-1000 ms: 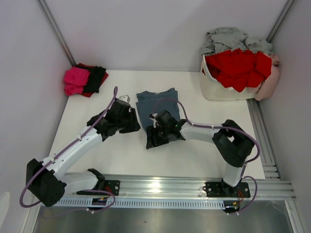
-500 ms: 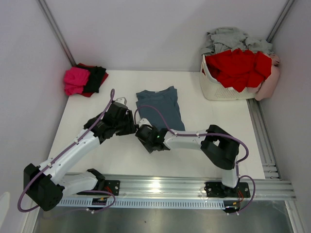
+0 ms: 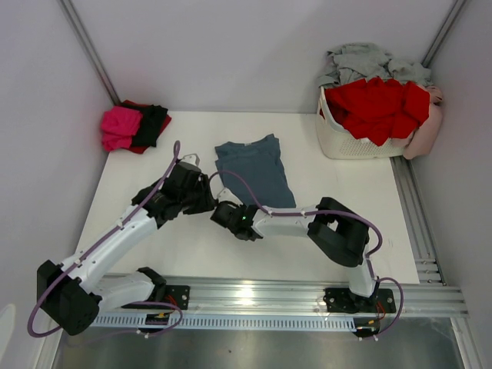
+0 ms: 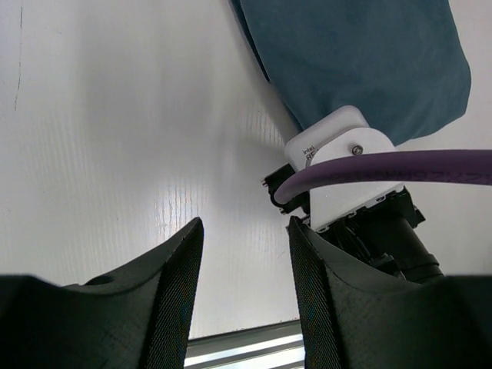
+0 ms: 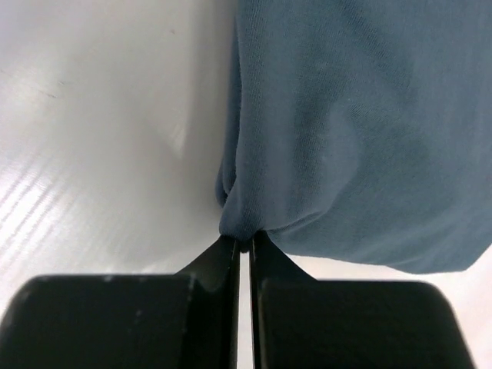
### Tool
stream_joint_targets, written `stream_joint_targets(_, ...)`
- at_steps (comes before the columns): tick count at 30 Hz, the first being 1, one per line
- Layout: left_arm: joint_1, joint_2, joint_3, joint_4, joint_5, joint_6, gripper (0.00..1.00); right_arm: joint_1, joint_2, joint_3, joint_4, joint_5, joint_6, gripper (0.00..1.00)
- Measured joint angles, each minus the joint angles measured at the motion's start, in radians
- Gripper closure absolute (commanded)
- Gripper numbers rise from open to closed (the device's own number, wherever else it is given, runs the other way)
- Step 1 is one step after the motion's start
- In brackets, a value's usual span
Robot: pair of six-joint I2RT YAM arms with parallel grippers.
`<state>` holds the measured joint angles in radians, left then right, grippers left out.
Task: Fold and stack the t-shirts
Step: Fold the long partially folded tshirt into a neat square
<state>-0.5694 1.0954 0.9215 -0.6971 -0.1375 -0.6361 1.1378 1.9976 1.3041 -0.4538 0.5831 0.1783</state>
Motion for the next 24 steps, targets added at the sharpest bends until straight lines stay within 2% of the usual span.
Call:
stream_joint_targets(6,0.0,-0.008,0.0,0.0,-0.001,0.0,0.47,0.0,-0.008,0.021,-0.078,0.0,-0.017,1.0)
stream_joint_targets(13,0.009,-0.015,0.0,0.006,-0.026,0.0,0.47,-0.003,-0.077,0.12,-0.219,0.036,-0.083,1.0)
stream_joint_targets(19,0.007,-0.025,0.0,0.006,-0.022,0.0,0.47,-0.025,-0.081,0.225,-0.232,0.11,-0.178,1.0)
stream_joint_targets(24,0.007,-0.027,0.0,0.006,-0.017,0.0,0.47,-0.05,-0.081,0.295,-0.247,0.098,-0.246,1.0)
